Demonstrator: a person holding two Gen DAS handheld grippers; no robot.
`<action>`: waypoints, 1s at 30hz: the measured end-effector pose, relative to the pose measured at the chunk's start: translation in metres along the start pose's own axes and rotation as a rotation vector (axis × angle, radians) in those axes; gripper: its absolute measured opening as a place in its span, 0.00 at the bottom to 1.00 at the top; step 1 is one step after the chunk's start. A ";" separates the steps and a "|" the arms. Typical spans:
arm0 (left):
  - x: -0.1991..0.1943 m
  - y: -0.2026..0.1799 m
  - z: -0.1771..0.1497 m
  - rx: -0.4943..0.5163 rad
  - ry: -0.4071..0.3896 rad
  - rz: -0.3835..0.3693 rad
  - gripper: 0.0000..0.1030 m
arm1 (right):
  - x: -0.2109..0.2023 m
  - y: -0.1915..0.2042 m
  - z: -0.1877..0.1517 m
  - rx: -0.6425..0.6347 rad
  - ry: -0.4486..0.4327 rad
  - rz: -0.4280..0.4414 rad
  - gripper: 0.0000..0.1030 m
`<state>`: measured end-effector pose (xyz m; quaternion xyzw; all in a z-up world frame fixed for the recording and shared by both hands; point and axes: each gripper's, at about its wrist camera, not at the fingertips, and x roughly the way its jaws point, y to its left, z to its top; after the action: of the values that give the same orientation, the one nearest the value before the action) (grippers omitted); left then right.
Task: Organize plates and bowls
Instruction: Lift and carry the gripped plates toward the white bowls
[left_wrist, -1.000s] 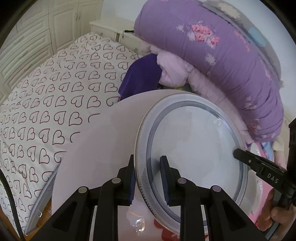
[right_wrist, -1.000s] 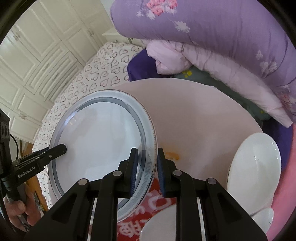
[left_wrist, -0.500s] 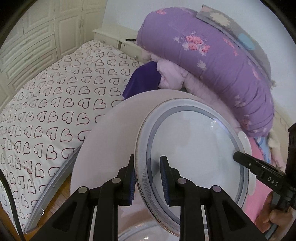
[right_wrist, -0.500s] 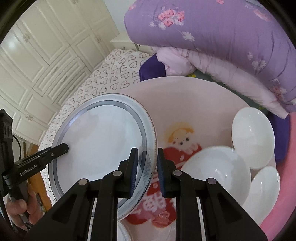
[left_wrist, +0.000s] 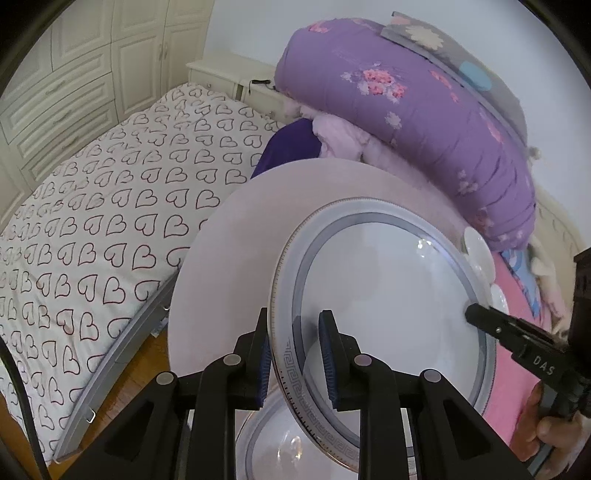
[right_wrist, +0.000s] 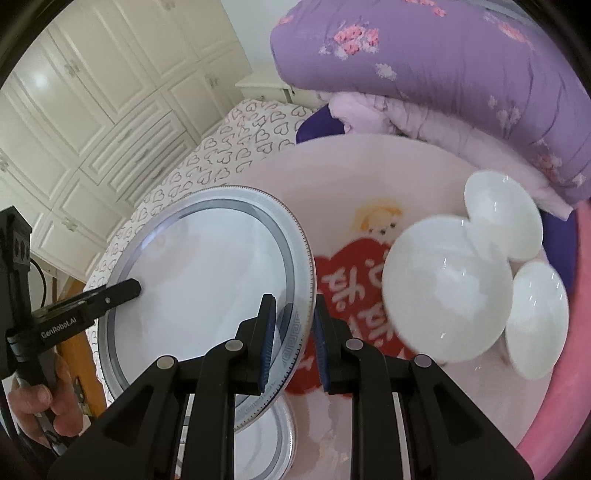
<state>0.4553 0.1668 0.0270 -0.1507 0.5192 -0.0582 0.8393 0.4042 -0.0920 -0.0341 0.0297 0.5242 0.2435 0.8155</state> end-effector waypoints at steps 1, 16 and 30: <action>-0.004 0.000 -0.005 0.002 0.000 0.003 0.19 | 0.000 0.001 -0.007 0.000 0.001 0.003 0.19; -0.013 -0.008 -0.057 0.028 0.031 0.042 0.19 | -0.007 0.013 -0.072 -0.007 0.008 0.032 0.19; -0.009 -0.012 -0.093 0.052 0.043 0.071 0.20 | 0.001 0.015 -0.104 -0.006 0.033 0.030 0.19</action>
<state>0.3693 0.1400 0.0001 -0.1088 0.5403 -0.0450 0.8332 0.3081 -0.1001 -0.0769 0.0308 0.5365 0.2577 0.8030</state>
